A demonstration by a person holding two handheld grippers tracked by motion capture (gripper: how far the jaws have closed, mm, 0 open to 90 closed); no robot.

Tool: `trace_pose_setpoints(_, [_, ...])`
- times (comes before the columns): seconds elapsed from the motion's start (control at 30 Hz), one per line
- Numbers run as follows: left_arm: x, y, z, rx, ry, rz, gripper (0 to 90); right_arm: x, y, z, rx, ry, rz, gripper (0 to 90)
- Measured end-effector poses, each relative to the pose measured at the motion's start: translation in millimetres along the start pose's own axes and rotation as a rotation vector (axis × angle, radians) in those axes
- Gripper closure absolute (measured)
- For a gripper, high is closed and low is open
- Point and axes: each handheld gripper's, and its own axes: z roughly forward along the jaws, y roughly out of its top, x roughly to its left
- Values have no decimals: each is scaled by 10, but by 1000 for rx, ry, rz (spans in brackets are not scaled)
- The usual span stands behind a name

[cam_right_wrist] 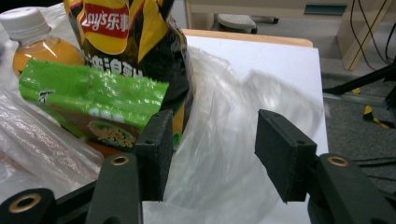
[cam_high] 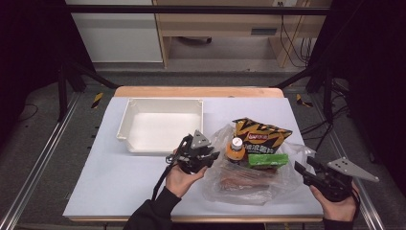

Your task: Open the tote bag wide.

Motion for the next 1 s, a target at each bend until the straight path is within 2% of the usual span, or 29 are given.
trace_pose_setpoints(0.13, [5, -113, -6, 40, -20, 11, 881, 67, -111, 23, 31, 46, -8, 473])
trace_pose_setpoints(0.23, [10, -237, -39, 56, -30, 13, 891, 155, -161, 53, 61, 87, -20, 492])
trace_pose_setpoints(0.43, [-40, -542, -16, 108, -65, 21, 893, 261, -307, 193, 135, 132, -25, 559])
trace_pose_setpoints(0.47, [-40, -542, -16, 108, -65, 21, 893, 261, -307, 193, 135, 132, -25, 559])
trace_pose_setpoints(0.5, [-65, -629, -2, 118, -75, 26, 892, 277, -353, 204, 152, 145, -30, 592])
trace_pose_setpoints(0.53, [-65, -629, -2, 118, -75, 26, 892, 277, -353, 204, 152, 145, -30, 592])
trace_pose_setpoints(0.63, [-97, -761, 30, 125, -103, 18, 893, 275, -418, 188, 171, 162, -25, 691])
trace_pose_setpoints(0.67, [-97, -761, 30, 125, -103, 18, 893, 275, -418, 188, 171, 162, -25, 691])
trace_pose_setpoints(0.7, [-113, -811, 53, 126, -113, 15, 892, 271, -454, 188, 183, 165, -31, 797])
trace_pose_setpoints(0.73, [-113, -811, 53, 126, -113, 15, 893, 271, -454, 188, 183, 165, -31, 797])
trace_pose_setpoints(0.77, [-127, -851, 79, 122, -122, 5, 892, 275, -474, 184, 195, 180, -27, 876])
trace_pose_setpoints(1.0, [-216, -947, 168, 141, -126, 13, 891, 303, -496, 183, 242, 195, -22, 900])
